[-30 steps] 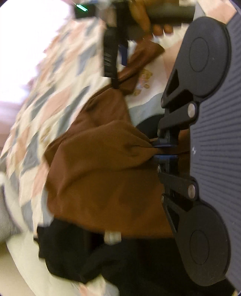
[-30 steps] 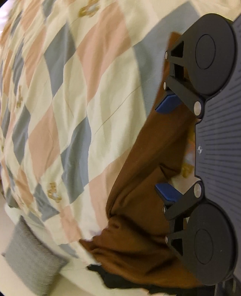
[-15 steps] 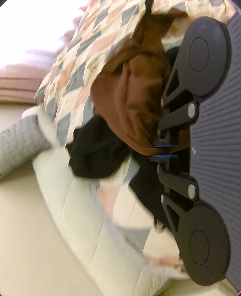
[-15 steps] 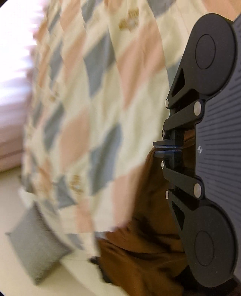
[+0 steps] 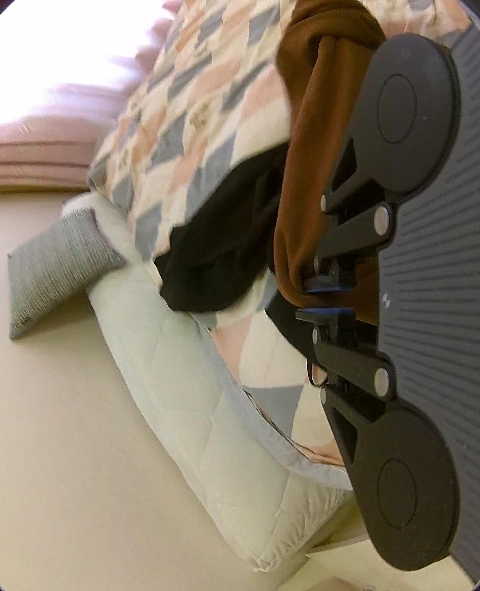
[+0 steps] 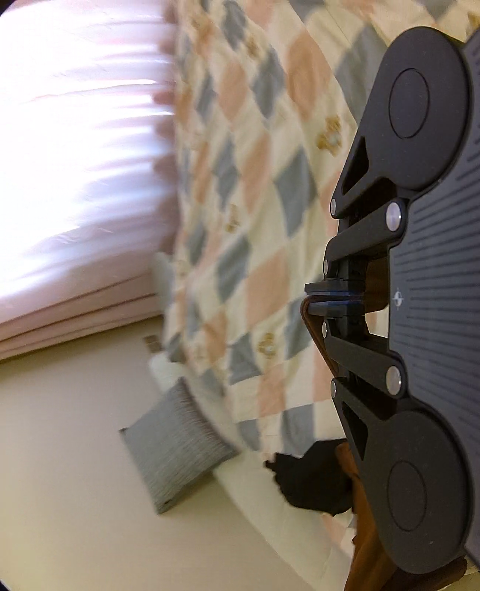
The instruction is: Fold clothes
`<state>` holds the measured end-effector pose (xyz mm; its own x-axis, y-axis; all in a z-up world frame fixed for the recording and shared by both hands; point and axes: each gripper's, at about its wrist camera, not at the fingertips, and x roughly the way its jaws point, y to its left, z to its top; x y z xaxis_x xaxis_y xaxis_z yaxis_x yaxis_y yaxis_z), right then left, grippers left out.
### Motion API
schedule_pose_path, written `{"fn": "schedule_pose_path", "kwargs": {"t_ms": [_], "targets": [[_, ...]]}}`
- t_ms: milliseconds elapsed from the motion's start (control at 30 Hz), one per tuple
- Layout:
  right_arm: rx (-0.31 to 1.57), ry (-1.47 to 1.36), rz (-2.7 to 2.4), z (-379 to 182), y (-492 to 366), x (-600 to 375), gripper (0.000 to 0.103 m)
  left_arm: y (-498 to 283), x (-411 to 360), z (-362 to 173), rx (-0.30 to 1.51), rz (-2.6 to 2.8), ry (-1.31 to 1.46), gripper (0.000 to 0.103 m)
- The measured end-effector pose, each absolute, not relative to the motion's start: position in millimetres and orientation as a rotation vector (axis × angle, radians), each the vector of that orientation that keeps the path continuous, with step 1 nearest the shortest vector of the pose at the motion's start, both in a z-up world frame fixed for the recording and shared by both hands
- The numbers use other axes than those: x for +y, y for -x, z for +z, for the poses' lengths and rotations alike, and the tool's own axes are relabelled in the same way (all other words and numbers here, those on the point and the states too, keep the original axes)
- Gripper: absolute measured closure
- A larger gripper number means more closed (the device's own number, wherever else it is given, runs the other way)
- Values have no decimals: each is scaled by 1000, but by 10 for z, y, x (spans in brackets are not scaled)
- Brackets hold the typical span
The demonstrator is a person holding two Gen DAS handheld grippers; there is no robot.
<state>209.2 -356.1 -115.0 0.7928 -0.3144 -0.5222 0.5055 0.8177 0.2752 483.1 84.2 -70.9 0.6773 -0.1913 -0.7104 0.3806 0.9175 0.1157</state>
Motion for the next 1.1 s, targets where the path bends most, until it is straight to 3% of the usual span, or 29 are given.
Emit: {"fn": "schedule_pose_path", "kwargs": {"t_ms": [167, 433, 500, 600, 633, 733, 867, 1100], "targets": [[383, -374, -483, -539, -1368, -3515, 102, -4434, 651, -578, 769, -405, -238, 94], [500, -390, -645, -335, 24, -3516, 102, -3469, -39, -1030, 917, -604, -320, 93], [530, -410, -676, -355, 383, -3511, 102, -3093, -269, -1214, 920, -630, -419, 81], [775, -473, -726, -677, 754, -3609, 99, -2479, -554, -1472, 913, -661, -570, 77], [851, -497, -762, -821, 877, -3640, 92, -2288, -621, -1542, 918, -671, -603, 76], [942, -616, -778, -1213, 1326, -3732, 87, -1728, -753, -1711, 976, -714, -619, 71], [951, -628, -668, -1445, 1618, -3692, 63, -1023, -925, -1964, 1030, -792, -627, 66], [988, -629, -271, -2109, 1181, -3584, 61, -339, -1180, -2546, 1143, -814, -581, 63]]}}
